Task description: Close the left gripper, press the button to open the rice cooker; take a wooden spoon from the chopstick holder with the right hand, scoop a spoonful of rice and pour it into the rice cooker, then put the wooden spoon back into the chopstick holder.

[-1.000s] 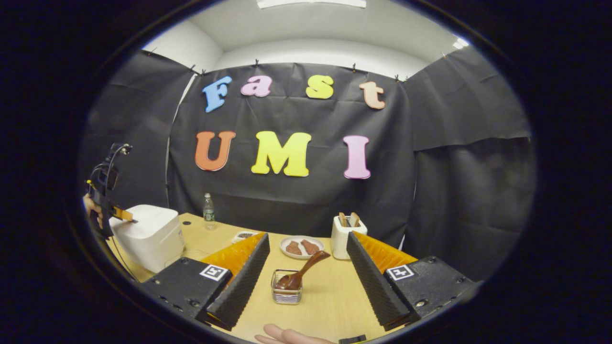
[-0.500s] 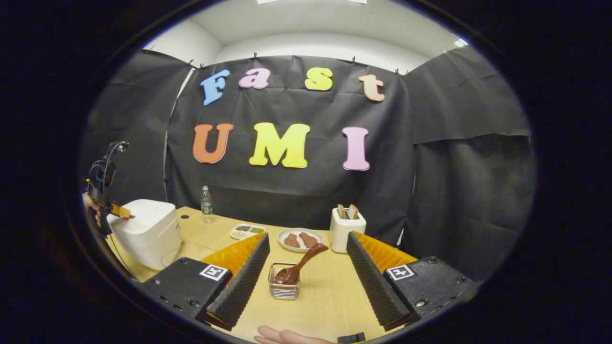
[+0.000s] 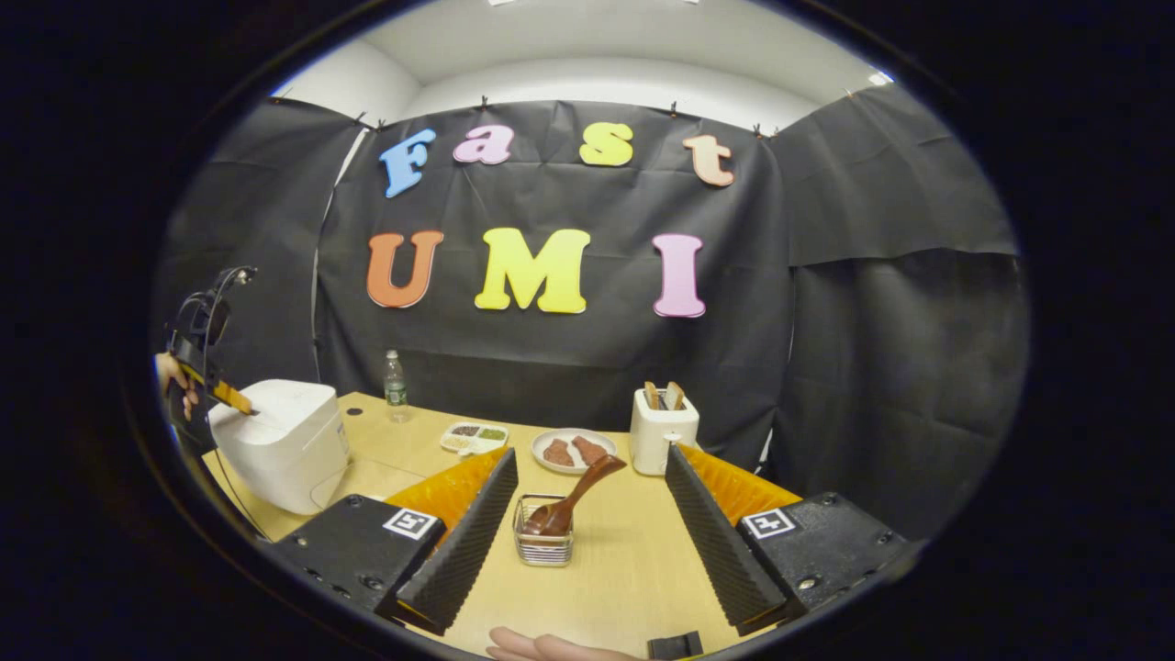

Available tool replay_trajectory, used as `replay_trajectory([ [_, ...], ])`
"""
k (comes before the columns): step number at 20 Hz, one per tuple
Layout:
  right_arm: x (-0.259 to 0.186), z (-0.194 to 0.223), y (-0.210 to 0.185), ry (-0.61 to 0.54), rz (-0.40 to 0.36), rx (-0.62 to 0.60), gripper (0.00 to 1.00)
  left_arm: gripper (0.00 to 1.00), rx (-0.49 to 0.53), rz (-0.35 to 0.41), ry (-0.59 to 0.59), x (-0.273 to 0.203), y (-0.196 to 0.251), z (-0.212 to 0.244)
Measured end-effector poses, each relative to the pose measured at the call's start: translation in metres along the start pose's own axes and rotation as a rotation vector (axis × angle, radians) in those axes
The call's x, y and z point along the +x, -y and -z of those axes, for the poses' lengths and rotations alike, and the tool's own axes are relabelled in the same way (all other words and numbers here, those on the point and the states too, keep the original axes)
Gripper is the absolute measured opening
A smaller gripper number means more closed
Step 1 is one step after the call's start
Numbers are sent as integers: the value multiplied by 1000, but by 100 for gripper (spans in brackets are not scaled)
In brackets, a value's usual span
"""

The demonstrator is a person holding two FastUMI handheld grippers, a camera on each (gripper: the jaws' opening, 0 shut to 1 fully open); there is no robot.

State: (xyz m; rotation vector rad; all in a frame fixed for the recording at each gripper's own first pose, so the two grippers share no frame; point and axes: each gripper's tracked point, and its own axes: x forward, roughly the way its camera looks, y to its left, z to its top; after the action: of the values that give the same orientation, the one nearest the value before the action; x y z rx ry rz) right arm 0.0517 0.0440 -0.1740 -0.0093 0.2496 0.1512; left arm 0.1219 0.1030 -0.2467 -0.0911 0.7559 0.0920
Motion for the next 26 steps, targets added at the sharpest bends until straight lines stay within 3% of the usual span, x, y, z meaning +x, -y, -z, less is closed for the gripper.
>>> replay_trajectory([
  [4,2,4,7,-3,16,-24,100,3,-55,-26,146,-33,-6,-42],
  [7,7,11,6,-9,-2,2,100,18,-60,-43,232,-54,-10,-64],
  [9,12,18,2,-22,-19,20,100,93,-53,-44,228,-63,-8,-55],
  [13,29,38,0,-73,-27,-5,100,90,-52,-19,286,-90,-1,-42],
  [17,54,67,-5,-137,-45,59,100,93,-76,17,363,-121,7,-22],
  [26,137,115,-1,-215,-3,145,100,93,-16,21,642,-213,15,19],
])
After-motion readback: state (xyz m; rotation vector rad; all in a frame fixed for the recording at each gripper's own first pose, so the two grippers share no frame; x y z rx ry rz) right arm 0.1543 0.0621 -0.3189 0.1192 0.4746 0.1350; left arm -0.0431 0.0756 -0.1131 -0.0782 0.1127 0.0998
